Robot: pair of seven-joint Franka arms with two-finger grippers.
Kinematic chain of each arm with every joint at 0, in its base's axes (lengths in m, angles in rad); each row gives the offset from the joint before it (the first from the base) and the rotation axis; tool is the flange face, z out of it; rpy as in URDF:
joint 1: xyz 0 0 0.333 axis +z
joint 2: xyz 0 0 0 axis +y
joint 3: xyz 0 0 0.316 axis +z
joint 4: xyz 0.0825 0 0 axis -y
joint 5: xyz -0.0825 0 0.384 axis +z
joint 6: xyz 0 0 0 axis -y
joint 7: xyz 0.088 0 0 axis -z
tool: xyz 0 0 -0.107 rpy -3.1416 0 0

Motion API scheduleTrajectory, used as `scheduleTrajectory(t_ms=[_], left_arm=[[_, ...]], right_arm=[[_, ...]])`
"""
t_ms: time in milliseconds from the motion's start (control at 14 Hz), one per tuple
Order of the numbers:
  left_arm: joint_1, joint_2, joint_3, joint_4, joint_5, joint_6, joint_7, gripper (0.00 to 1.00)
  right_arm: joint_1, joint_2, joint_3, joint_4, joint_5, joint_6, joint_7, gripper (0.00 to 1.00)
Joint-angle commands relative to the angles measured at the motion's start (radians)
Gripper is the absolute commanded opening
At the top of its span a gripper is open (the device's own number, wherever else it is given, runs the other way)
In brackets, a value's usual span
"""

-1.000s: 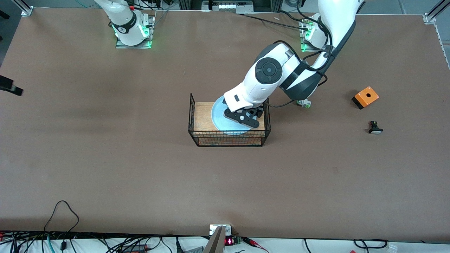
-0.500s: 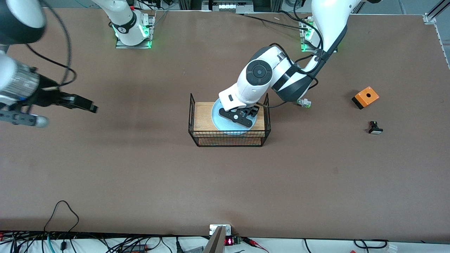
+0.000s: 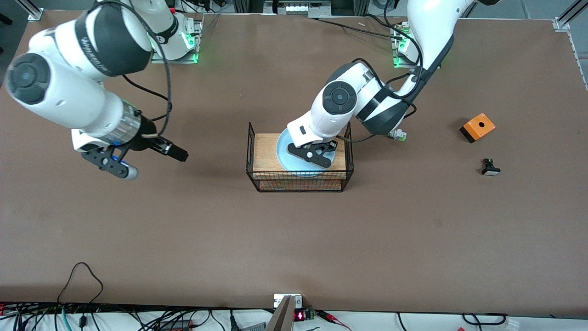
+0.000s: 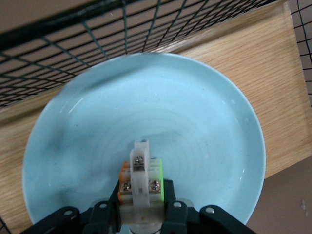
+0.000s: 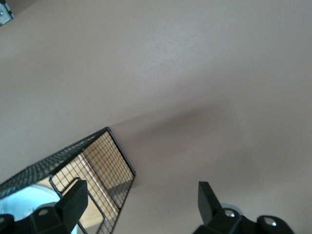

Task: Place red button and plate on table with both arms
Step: 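Grasp the button with the left gripper while the right gripper approaches, then lift the button with the left gripper while the right gripper reaches the plate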

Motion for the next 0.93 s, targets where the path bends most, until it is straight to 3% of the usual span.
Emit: scheduleTrajectory(t_ms=[0,143,286,500,643,857], left_arm=[[0.004,-0.015,0.001,0.029,0.029,-0.053,-0.014,0.0],[0.018,-0.059,0.003,0.061,0.028,-0.131,-0.017,0.0],[0.044,-0.117,0.001,0.102,0.023,-0.2,-0.058,0.0],[0.038,-0.161,-0.013,0.2,0.026,-0.367,-0.17,0.0],[0.047,-0.193,-0.003,0.213,0.034,-0.435,-0.19,0.0],[0.158,-0.207,0.004,0.213,0.034,-0.447,-0.164,0.0]], right_arm=[[0.077,0.009,-0.011,0.011,-0.029,0.023,0.185,1.0],[0.146,0.015,-0.013,0.011,-0.047,0.042,0.361,1.0],[0.207,0.027,-0.011,0.011,-0.122,0.043,0.533,1.0],[0.315,0.056,-0.011,0.011,-0.226,0.056,0.54,1.0],[0.364,0.087,-0.011,0.011,-0.333,0.092,0.54,1.0],[0.376,0.105,-0.013,0.041,-0.342,0.121,0.549,1.0]])
